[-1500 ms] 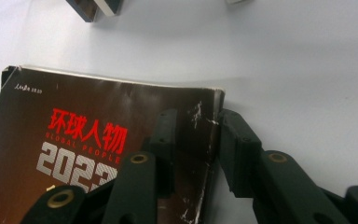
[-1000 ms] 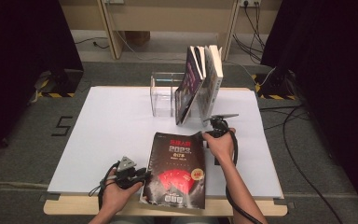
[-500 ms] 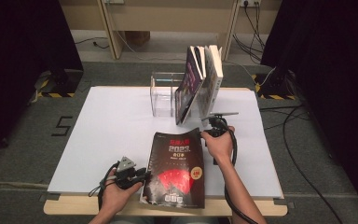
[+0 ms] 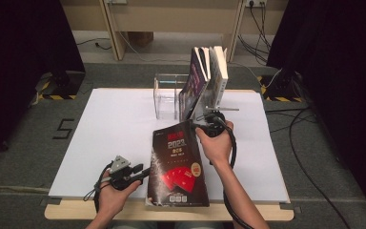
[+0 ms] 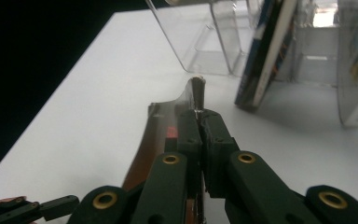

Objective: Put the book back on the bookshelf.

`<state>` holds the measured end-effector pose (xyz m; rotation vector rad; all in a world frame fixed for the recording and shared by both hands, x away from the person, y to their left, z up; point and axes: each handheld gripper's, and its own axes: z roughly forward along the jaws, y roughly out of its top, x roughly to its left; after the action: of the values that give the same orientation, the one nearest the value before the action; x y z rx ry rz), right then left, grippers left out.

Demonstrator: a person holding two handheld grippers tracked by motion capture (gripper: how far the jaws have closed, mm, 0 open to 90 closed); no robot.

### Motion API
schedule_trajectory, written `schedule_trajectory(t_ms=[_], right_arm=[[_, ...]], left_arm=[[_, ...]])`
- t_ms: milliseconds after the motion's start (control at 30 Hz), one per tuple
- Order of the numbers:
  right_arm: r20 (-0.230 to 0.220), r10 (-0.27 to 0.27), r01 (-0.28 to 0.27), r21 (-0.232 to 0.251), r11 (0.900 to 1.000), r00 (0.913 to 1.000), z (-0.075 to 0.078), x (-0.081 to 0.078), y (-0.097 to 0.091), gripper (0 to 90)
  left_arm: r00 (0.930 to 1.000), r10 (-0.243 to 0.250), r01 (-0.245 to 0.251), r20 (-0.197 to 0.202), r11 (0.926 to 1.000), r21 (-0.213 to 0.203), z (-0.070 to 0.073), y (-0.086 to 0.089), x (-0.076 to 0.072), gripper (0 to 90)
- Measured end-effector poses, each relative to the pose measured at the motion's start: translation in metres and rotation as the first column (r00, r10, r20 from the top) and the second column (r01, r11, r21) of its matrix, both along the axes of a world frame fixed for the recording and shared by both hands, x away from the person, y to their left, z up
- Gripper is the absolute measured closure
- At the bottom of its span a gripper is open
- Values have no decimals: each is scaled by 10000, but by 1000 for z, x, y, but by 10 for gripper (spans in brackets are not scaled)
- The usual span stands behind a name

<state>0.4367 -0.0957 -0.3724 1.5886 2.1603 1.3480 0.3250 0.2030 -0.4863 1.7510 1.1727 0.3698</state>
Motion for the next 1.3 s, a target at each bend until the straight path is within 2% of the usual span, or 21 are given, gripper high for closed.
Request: schedule_trajectory(t_ms=[267,367,567,733,1100,1300], right_arm=[[921,109,-134,264,9996,9957,31,-7,9,879],[1379,113,-159,318,9994,9904,44,-10,13,880],[1923,-46,-37,429,9991,9813,59,-11,20,879],[2142,-113,-11,577,9983,9767,67,-10,24,879],[2417,-341,144,827,9965,9698,79,-8,26,879],[2596,-457,224,922,9955,9646,85,-8,28,879]], left_arm=[[9995,177,-168,259,9994,-312,9,5,0,593],[9990,237,-222,376,9990,-388,12,6,-1,588],[9982,281,-255,524,9985,-485,20,9,-1,578],[9972,349,-305,659,9973,-665,28,11,1,564],[9968,231,-170,764,9967,-788,47,6,9,528],[9959,122,-62,892,9977,-673,60,4,13,508]])
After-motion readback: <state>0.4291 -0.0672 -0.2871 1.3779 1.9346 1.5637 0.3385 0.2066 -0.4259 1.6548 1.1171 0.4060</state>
